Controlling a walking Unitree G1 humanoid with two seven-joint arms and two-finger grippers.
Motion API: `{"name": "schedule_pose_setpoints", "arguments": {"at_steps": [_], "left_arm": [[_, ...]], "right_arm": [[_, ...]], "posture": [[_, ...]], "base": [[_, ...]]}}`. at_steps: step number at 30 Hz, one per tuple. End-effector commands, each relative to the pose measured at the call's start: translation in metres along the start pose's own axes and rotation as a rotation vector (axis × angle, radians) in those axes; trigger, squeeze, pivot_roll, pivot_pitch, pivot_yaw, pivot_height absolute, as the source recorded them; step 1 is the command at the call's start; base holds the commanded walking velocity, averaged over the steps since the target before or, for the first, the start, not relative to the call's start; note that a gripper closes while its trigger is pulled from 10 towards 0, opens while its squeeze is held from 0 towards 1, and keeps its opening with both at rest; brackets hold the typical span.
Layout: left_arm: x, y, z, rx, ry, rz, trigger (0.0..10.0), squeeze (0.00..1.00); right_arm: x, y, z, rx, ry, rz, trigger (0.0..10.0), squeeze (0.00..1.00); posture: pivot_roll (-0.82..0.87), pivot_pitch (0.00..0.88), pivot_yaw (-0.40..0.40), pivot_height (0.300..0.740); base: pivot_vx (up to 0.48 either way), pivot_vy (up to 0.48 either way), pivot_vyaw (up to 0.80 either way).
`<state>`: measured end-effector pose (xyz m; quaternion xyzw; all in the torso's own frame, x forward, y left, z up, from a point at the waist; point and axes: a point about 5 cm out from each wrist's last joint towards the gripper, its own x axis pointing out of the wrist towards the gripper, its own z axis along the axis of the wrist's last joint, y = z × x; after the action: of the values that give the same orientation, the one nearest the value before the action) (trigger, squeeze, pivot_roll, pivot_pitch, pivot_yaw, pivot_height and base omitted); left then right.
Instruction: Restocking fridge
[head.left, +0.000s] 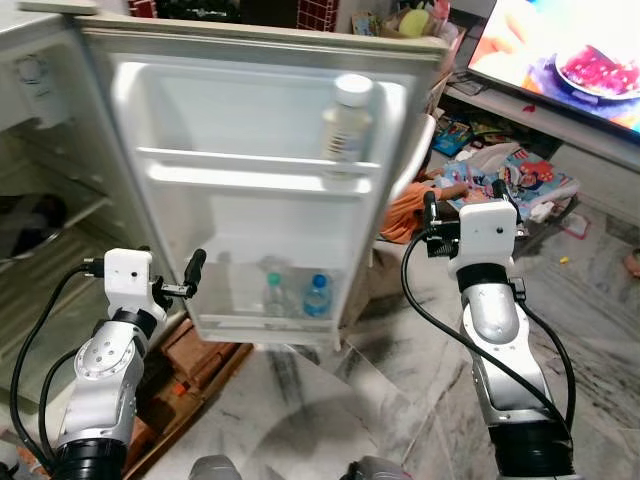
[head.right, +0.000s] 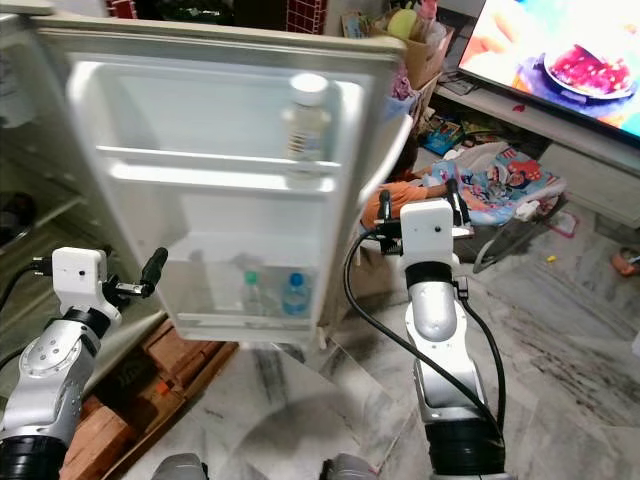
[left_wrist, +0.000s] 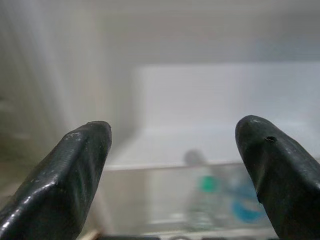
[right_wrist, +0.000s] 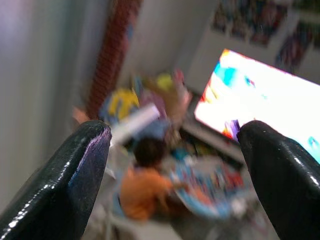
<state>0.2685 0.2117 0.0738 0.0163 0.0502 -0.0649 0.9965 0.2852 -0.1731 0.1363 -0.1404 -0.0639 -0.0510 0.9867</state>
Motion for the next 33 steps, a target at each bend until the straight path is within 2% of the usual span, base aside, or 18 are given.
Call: {"name": "schedule_pose_setpoints", "arguments": {"at_steps": [1, 6, 12, 17, 20, 24, 27, 29, 31, 33], "left_arm": [[0.000, 0.002, 0.002, 0.038, 0.009, 0.005, 10.0, 0.00], [-0.002, -0.002, -0.003, 0.064, 0.031, 0.005, 10.0, 0.00], [-0.003, -0.002, -0.008, 0.104, 0.060, 0.006, 10.0, 0.00], [0.000, 0.000, -0.011, 0.126, 0.090, 0.015, 10.0, 0.00], [0.001, 0.000, -0.011, 0.131, 0.099, 0.017, 10.0, 0.00], [0.001, -0.001, -0.014, 0.120, 0.131, 0.031, 10.0, 0.00], [0.000, 0.000, -0.015, 0.131, 0.131, 0.046, 10.0, 0.00], [-0.002, -0.001, -0.017, 0.120, 0.140, 0.058, 10.0, 0.00], [-0.003, 0.001, -0.019, 0.136, 0.153, 0.079, 10.0, 0.00], [-0.005, 0.002, -0.021, 0.111, 0.157, 0.116, 10.0, 0.00]], "right_arm": [[0.003, 0.000, -0.001, 0.050, 0.037, -0.013, 10.0, 0.00], [0.006, 0.005, 0.000, 0.077, 0.036, 0.008, 10.0, 0.00], [0.013, 0.011, 0.001, 0.120, 0.035, 0.030, 10.0, 0.00], [0.020, 0.022, -0.005, 0.192, 0.091, 0.062, 10.0, 0.00], [0.022, 0.024, -0.008, 0.193, 0.100, 0.060, 10.0, 0.00], [0.025, 0.027, -0.015, 0.210, 0.137, 0.066, 10.0, 0.00], [0.031, 0.030, -0.012, 0.203, 0.119, 0.088, 10.0, 0.00], [0.038, 0.031, -0.007, 0.155, 0.094, 0.106, 10.0, 0.00], [0.042, 0.032, -0.004, 0.167, 0.086, 0.107, 10.0, 0.00], [0.050, 0.033, 0.000, 0.185, 0.082, 0.117, 10.0, 0.00]], "posture": [[0.14, 0.000, -0.061, 0.740], [0.14, 0.000, -0.059, 0.740], [0.14, 0.000, -0.056, 0.740], [0.14, 0.000, -0.042, 0.740], [0.14, 0.000, -0.018, 0.740], [0.15, 0.000, -0.021, 0.740], [0.15, 0.000, -0.026, 0.740], [0.16, 0.000, -0.050, 0.740], [0.16, 0.000, -0.058, 0.740], [0.17, 0.000, -0.075, 0.740]], "base": [[0.000, -0.480, 0.00], [0.000, -0.480, 0.10], [0.000, -0.480, 0.80], [0.000, -0.477, 0.66], [0.000, -0.472, 0.00], [0.000, 0.000, 0.00], [0.000, 0.000, 0.00], [0.000, 0.000, 0.80], [0.000, 0.000, 0.80], [0.000, 0.000, 0.80]]}}
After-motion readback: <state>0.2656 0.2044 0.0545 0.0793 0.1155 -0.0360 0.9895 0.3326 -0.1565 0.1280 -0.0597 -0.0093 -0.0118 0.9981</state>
